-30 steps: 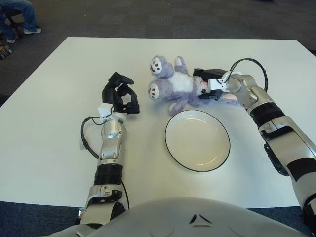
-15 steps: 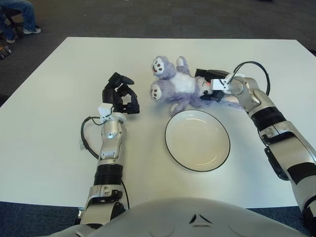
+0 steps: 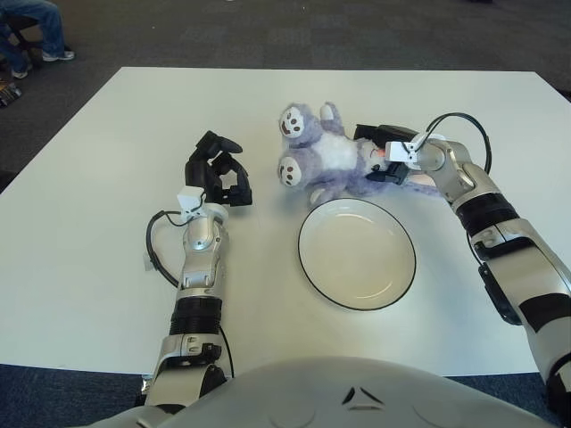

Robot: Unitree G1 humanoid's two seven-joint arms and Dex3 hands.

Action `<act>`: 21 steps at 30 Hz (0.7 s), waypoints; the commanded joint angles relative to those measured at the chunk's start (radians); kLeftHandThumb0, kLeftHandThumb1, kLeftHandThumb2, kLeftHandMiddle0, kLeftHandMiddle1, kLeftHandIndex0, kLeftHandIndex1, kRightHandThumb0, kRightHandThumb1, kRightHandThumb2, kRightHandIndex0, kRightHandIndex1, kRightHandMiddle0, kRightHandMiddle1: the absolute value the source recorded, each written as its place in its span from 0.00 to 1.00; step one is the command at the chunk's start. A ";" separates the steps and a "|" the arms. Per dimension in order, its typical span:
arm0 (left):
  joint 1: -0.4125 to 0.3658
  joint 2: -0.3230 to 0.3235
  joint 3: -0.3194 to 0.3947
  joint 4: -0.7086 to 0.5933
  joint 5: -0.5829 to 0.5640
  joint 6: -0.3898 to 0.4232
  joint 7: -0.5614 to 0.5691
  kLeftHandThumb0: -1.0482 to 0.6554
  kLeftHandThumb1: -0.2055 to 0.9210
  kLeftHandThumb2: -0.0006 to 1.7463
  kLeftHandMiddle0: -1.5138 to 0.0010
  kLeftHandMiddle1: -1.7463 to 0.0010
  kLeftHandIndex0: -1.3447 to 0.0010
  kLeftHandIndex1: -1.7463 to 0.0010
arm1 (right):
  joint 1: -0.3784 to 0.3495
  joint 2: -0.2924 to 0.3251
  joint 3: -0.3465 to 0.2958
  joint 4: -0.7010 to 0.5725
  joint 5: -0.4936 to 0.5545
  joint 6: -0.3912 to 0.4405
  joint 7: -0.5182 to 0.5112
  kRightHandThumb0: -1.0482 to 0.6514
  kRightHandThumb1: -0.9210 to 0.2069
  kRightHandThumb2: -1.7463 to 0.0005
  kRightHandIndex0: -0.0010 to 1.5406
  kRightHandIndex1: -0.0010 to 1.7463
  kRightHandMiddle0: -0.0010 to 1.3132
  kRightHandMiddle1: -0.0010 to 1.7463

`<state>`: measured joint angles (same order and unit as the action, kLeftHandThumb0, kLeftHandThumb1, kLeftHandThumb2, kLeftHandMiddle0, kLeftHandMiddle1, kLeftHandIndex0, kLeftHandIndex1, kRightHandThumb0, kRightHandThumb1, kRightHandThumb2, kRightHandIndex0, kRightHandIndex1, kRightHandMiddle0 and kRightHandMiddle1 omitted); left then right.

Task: Put the doll into the plate.

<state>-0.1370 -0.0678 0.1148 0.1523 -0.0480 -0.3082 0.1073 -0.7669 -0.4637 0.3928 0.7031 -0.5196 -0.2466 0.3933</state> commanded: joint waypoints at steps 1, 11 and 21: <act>0.049 -0.008 0.000 0.026 -0.001 0.009 0.003 0.61 0.12 0.96 0.40 0.00 0.41 0.14 | 0.004 -0.009 -0.010 0.027 0.009 -0.005 -0.002 0.62 0.69 0.22 0.61 0.70 0.45 1.00; 0.044 -0.006 0.001 0.032 0.001 0.008 0.006 0.61 0.11 0.96 0.40 0.00 0.41 0.13 | 0.014 -0.006 -0.036 0.026 0.034 -0.009 -0.021 0.62 0.72 0.11 0.43 0.99 0.49 1.00; 0.041 -0.005 0.004 0.037 -0.001 0.006 0.004 0.61 0.11 0.97 0.39 0.00 0.42 0.13 | 0.033 0.008 -0.109 0.044 0.103 -0.013 -0.062 0.62 0.63 0.21 0.51 0.86 0.37 1.00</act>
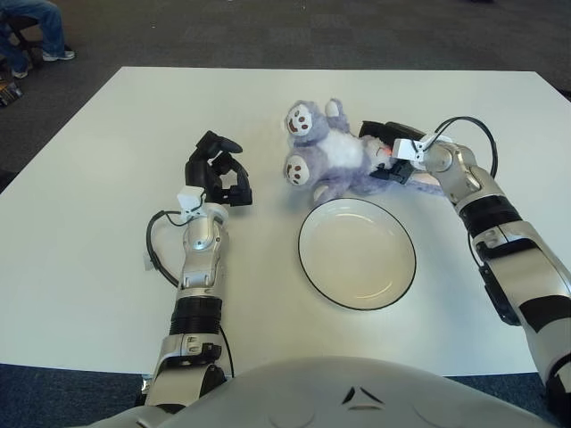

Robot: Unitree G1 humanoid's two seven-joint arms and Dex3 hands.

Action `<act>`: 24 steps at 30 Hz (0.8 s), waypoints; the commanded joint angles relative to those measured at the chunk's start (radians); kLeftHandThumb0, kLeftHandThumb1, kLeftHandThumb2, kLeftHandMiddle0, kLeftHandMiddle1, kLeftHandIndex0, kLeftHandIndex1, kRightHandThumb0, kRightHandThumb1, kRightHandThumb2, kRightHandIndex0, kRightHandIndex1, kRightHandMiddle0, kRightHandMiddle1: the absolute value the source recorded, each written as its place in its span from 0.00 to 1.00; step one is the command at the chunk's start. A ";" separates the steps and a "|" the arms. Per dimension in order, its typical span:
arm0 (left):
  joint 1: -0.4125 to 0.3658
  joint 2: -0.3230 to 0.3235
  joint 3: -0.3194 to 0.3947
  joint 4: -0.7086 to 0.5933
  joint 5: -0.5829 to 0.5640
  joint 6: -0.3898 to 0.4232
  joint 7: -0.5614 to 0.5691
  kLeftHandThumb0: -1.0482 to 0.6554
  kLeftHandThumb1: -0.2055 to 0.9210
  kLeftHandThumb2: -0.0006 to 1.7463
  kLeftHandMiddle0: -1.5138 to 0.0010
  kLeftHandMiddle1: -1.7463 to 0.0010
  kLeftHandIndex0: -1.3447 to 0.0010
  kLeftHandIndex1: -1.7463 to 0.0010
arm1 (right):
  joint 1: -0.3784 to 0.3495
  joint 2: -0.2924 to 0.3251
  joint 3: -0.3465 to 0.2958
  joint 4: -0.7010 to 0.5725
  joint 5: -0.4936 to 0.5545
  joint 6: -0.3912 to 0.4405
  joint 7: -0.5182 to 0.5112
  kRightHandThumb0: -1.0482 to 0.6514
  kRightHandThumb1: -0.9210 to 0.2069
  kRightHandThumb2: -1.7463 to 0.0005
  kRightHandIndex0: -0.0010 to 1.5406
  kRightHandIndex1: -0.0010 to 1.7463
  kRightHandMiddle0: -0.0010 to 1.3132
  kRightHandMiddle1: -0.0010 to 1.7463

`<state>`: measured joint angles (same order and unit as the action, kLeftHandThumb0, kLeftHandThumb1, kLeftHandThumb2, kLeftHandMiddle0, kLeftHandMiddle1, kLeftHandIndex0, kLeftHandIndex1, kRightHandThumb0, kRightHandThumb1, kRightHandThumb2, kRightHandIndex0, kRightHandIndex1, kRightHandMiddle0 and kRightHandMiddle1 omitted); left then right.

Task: Put the doll into the plate.

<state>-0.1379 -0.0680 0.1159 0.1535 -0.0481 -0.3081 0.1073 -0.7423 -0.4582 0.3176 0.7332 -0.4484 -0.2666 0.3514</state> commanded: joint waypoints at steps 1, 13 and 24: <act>0.041 -0.005 0.003 0.037 -0.001 0.004 0.004 0.61 0.11 0.97 0.39 0.00 0.42 0.13 | 0.009 0.008 -0.043 0.014 0.044 0.017 -0.020 0.62 0.63 0.21 0.51 0.87 0.37 1.00; 0.040 -0.005 0.006 0.038 -0.002 0.006 0.005 0.61 0.12 0.96 0.40 0.00 0.40 0.15 | 0.044 0.013 -0.114 -0.045 0.099 0.032 -0.044 0.62 0.61 0.22 0.48 0.91 0.35 1.00; 0.041 -0.006 0.006 0.036 -0.003 0.009 0.005 0.61 0.12 0.96 0.40 0.00 0.41 0.14 | 0.081 0.036 -0.166 -0.128 0.132 0.088 -0.083 0.62 0.62 0.22 0.50 0.88 0.36 1.00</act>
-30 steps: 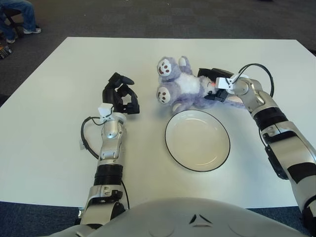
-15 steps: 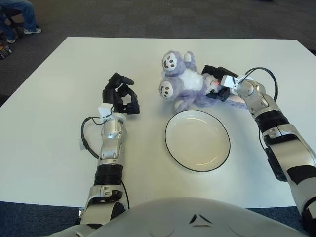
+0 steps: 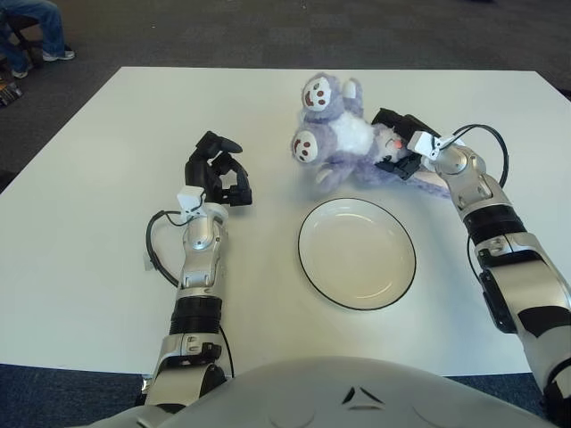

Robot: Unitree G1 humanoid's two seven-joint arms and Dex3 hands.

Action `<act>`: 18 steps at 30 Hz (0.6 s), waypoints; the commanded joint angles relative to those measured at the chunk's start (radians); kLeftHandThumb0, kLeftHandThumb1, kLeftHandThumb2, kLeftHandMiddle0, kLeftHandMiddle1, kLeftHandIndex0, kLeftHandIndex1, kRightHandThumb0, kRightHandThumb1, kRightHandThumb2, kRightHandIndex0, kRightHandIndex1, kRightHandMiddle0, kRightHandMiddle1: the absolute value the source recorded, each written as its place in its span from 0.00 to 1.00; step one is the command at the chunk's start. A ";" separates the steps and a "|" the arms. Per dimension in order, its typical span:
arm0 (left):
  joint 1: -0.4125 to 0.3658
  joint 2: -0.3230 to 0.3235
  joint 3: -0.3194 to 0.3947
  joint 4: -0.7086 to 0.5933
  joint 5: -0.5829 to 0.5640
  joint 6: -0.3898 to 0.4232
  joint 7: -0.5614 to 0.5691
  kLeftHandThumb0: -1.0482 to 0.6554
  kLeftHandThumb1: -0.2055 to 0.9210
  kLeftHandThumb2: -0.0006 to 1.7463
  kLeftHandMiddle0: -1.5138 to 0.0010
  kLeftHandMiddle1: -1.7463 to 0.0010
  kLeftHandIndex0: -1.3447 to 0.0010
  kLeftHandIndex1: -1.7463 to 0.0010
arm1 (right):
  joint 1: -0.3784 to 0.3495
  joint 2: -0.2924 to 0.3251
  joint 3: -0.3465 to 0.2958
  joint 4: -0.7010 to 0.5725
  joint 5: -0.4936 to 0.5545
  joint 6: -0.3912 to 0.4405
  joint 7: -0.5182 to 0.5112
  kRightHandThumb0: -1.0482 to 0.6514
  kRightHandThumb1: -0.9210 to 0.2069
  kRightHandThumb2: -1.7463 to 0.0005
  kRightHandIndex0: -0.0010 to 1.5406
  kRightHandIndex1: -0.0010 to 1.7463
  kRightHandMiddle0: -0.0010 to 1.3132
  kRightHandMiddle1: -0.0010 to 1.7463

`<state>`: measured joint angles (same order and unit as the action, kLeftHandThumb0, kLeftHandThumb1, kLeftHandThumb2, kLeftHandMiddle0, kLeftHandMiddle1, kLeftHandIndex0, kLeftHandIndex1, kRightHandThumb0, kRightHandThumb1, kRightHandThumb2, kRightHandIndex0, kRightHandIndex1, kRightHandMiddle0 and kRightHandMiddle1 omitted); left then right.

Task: Put the doll into the plate.

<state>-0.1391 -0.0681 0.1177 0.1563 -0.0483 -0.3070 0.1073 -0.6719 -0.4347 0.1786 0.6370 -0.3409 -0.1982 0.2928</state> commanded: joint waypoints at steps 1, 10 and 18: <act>0.042 -0.006 0.005 0.035 -0.003 0.007 0.005 0.61 0.12 0.96 0.40 0.00 0.41 0.14 | 0.014 0.015 -0.034 -0.040 0.030 0.023 -0.031 0.62 0.63 0.21 0.50 0.88 0.37 1.00; 0.041 -0.007 0.005 0.032 -0.003 0.014 0.007 0.61 0.12 0.96 0.40 0.00 0.40 0.15 | 0.039 0.021 -0.079 -0.091 0.077 0.018 -0.048 0.62 0.67 0.18 0.51 0.89 0.40 1.00; 0.041 -0.001 0.004 0.034 -0.011 0.010 -0.006 0.61 0.12 0.96 0.40 0.00 0.41 0.15 | 0.077 0.038 -0.127 -0.182 0.147 0.046 -0.029 0.62 0.66 0.19 0.50 0.89 0.39 1.00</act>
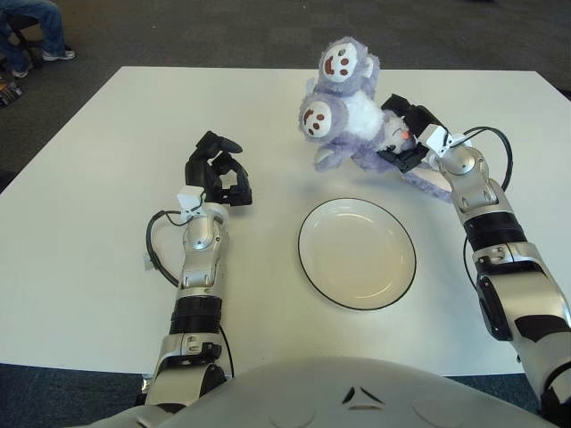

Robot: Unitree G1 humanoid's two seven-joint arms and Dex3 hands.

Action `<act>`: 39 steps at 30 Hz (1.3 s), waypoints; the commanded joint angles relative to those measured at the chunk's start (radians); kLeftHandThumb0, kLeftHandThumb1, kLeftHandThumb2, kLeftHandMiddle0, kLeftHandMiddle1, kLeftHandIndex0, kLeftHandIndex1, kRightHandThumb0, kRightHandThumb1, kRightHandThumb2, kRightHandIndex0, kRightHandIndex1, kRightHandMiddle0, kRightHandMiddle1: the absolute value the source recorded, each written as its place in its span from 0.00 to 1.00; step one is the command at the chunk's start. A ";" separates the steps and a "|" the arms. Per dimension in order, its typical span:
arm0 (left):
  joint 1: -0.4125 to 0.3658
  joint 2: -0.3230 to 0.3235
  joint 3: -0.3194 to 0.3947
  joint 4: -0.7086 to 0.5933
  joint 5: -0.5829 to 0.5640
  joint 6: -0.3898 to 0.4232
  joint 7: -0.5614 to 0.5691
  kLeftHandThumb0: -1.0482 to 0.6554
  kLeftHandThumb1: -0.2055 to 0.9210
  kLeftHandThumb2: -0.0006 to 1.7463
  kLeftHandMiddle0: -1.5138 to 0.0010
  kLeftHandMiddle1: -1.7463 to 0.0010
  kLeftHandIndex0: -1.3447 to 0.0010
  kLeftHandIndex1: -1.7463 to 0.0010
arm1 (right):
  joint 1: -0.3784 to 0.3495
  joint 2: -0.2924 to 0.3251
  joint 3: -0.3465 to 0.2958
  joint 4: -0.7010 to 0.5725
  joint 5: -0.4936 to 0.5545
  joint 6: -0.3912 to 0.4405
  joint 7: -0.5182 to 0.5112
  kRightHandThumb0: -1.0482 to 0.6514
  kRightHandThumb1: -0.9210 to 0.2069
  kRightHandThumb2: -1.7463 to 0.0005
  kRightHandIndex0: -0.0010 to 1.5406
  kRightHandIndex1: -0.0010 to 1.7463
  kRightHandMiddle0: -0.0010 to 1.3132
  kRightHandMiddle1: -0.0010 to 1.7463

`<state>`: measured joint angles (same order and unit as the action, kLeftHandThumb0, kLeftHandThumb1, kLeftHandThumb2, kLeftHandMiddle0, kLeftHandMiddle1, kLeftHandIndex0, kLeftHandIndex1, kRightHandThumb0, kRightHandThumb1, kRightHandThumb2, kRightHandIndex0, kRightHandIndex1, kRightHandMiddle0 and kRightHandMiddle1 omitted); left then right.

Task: Put the doll into the plate.

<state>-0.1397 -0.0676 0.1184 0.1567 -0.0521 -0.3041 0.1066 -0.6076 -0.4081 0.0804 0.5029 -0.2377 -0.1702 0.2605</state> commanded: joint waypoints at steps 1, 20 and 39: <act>0.042 -0.002 0.004 0.034 -0.009 0.007 -0.007 0.61 0.12 0.96 0.40 0.00 0.41 0.15 | 0.021 0.013 -0.037 -0.069 0.057 0.027 0.008 0.62 0.65 0.19 0.50 0.89 0.38 1.00; 0.035 0.001 0.004 0.044 -0.003 0.008 -0.002 0.61 0.11 0.96 0.40 0.00 0.39 0.16 | 0.152 0.009 -0.090 -0.378 0.208 0.157 0.102 0.62 0.62 0.22 0.50 0.88 0.35 1.00; 0.022 0.006 0.004 0.060 0.001 0.012 0.001 0.61 0.10 0.98 0.39 0.00 0.40 0.13 | 0.294 -0.031 -0.095 -0.714 0.243 0.392 0.171 0.62 0.64 0.19 0.49 0.93 0.36 1.00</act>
<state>-0.1496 -0.0606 0.1185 0.1741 -0.0517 -0.2976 0.1054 -0.3262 -0.4249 -0.0015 -0.1888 -0.0183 0.1992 0.4153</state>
